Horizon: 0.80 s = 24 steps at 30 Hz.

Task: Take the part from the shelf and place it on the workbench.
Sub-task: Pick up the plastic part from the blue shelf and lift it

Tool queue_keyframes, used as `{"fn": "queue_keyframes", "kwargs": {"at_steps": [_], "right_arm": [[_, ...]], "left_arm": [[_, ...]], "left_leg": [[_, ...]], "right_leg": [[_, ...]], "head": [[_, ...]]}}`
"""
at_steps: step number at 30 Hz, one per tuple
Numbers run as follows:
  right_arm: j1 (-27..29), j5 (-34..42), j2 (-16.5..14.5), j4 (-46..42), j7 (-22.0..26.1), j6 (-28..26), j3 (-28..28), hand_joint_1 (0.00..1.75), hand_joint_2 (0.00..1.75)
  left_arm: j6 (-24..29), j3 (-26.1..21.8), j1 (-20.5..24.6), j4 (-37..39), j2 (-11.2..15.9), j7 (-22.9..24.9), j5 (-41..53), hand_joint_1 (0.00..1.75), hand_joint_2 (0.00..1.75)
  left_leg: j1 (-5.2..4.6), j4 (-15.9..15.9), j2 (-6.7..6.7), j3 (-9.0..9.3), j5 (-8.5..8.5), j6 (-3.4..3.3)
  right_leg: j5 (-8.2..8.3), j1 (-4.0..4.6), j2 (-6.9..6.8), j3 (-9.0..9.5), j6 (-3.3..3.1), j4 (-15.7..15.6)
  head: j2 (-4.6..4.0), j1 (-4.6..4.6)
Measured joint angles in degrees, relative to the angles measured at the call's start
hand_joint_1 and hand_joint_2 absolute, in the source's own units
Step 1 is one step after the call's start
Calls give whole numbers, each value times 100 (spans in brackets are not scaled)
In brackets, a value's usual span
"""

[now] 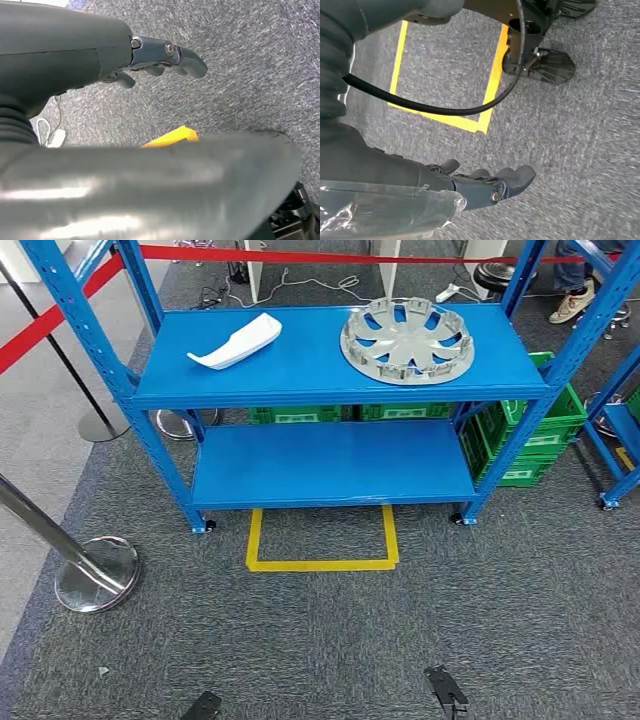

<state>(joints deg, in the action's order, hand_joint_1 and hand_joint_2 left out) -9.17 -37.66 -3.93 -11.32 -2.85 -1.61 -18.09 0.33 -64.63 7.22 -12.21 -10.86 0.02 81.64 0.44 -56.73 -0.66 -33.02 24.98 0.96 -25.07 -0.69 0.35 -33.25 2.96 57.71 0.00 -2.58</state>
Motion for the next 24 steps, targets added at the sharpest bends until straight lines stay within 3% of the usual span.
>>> {"fn": "queue_keyframes", "kwargs": {"at_steps": [1,2,3,8,12,19,24], "right_arm": [[-21,-96,4,0,10,-14,28,0,175],[-52,-244,9,0,8,-32,70,0,175],[-118,-521,18,0,2,-60,161,0,175],[-773,-2415,64,-7,-146,-54,1149,0,175],[-1395,-3617,25,-33,113,17,2179,0,175],[-2161,-4295,-224,-93,496,133,3416,0,175],[-2543,-4897,-454,-130,1175,23,4108,0,175]], "left_arm": [[7,0,5,0,-1,-1,4,0,116],[20,4,13,1,-5,5,10,0,131],[46,16,32,1,-12,18,21,0,175],[465,262,187,1,-86,154,63,0,175],[683,798,229,1,-136,249,66,0,175],[546,1247,247,1,-143,294,66,0,175],[541,1329,275,1,-138,234,66,0,175]], "left_leg": [[0,0,0,0,0,1],[0,0,0,-1,-1,1],[0,0,1,-1,-2,1],[0,0,5,-3,-16,4],[0,0,7,-8,-31,4],[2,0,4,-15,-41,5],[1,0,13,-26,-44,5]], "right_leg": [[1,0,1,0,0,0],[2,0,2,-1,0,0],[3,0,4,-2,1,1],[22,0,10,-6,3,1],[33,0,10,-8,1,2],[40,1,1,-17,-4,6],[47,1,17,-33,-7,9]], "head": [[0,0],[0,0],[0,1],[0,1],[0,1],[0,0],[0,1]]}}
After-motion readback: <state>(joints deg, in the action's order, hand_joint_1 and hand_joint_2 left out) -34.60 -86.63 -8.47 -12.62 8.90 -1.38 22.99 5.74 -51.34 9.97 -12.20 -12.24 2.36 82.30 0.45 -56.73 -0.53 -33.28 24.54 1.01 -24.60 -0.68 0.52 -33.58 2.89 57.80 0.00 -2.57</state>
